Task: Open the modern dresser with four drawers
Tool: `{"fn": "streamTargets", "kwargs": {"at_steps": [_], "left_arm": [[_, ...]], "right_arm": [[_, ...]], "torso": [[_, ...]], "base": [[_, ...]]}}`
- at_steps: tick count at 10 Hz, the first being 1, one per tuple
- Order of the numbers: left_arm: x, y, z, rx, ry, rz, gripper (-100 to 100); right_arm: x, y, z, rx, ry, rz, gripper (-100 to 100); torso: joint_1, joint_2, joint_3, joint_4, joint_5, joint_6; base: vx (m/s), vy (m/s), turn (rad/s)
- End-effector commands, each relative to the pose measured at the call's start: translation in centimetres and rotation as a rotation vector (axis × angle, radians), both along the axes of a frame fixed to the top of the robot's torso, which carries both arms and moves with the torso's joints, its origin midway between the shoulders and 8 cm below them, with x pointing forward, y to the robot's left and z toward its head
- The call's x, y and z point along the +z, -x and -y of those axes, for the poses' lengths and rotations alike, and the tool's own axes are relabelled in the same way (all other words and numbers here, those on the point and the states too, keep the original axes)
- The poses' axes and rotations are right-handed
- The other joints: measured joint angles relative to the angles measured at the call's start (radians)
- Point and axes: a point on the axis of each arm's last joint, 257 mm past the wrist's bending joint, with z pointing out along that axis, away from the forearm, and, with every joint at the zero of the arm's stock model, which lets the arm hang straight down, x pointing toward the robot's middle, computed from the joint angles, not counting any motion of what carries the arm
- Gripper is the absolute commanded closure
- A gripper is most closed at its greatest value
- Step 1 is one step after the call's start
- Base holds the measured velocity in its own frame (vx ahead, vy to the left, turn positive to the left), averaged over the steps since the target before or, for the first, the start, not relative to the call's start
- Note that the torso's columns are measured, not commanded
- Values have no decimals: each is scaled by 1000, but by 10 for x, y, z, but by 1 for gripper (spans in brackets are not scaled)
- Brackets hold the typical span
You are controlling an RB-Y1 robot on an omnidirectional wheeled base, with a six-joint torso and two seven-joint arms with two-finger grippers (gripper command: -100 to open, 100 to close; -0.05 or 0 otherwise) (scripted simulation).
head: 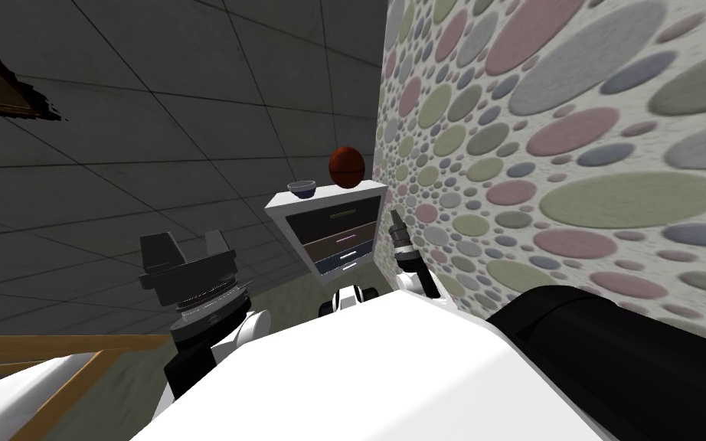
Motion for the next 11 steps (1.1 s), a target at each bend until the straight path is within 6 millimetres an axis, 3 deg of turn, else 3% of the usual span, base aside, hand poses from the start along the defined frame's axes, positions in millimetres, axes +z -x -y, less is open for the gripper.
{"fn": "streamTargets", "kwargs": {"at_steps": [1, 11], "left_arm": [[0, 0, 0, 0, 0, 0, 0], [0, 0, 0, 0, 0, 0, 0]], "right_arm": [[-8, -5, -2, -33, 173, -29, -100], [-36, -20, 10, -224, 808, -92, -100]], "torso": [[0, 0, 0, 0, 0, 0], [-2, 0, 0, 0, -1, 0]], "base": [[23, 80, -33], [12, 89, -39]]}}
